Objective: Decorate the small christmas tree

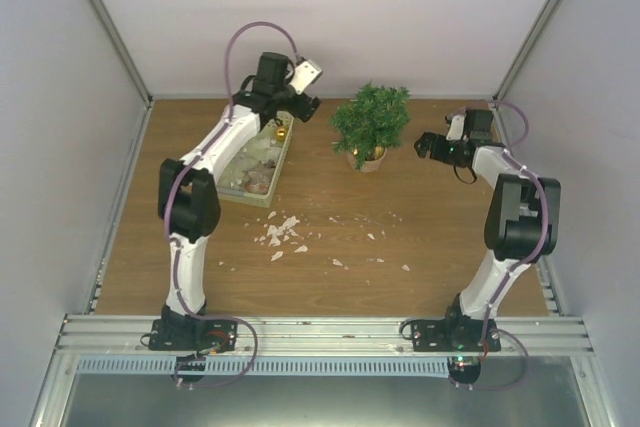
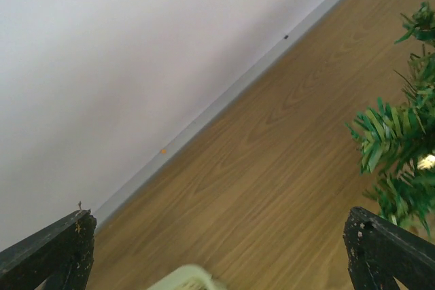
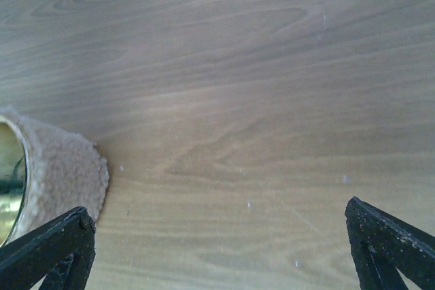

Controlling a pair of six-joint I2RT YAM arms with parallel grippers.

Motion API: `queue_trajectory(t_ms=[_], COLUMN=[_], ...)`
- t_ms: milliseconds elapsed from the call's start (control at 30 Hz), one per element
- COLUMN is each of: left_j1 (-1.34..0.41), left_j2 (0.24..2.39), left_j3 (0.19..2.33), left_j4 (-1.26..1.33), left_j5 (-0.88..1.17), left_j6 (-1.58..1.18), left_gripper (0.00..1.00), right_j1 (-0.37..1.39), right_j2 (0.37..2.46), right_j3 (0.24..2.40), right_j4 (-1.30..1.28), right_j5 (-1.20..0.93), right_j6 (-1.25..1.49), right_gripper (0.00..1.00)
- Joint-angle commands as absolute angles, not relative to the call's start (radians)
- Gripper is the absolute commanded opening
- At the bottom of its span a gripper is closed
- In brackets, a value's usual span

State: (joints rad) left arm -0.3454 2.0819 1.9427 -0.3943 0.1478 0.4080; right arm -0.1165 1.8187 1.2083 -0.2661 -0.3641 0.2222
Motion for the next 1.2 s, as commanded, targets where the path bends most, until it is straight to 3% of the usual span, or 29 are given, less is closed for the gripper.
queue_trajectory(t_ms=[0, 633, 1167], left_j1=[-0.386, -0.439, -0.443], left_j2=[2.21, 2.349, 2.394], left_j3=[2.052, 2.119, 2.081], left_j4=[-0.439, -0.477, -0.524], left_j5=[0.029, 0.075, 0.178], left_j6=[0.401, 0.274, 0.207], left_gripper=[0.99, 0.99, 0.99], right_j1=[-0.122, -0.076, -0.025], right_j2=[1.91, 2.124, 2.154], right_j3=[1.298, 1.547, 1.57], right_j4=[-0.282, -0.353, -0.373], right_j5=[-0.397, -0.433, -0.451], right_j6=[0.241, 0.255, 0.246], right_gripper=[1.0, 1.0, 1.0])
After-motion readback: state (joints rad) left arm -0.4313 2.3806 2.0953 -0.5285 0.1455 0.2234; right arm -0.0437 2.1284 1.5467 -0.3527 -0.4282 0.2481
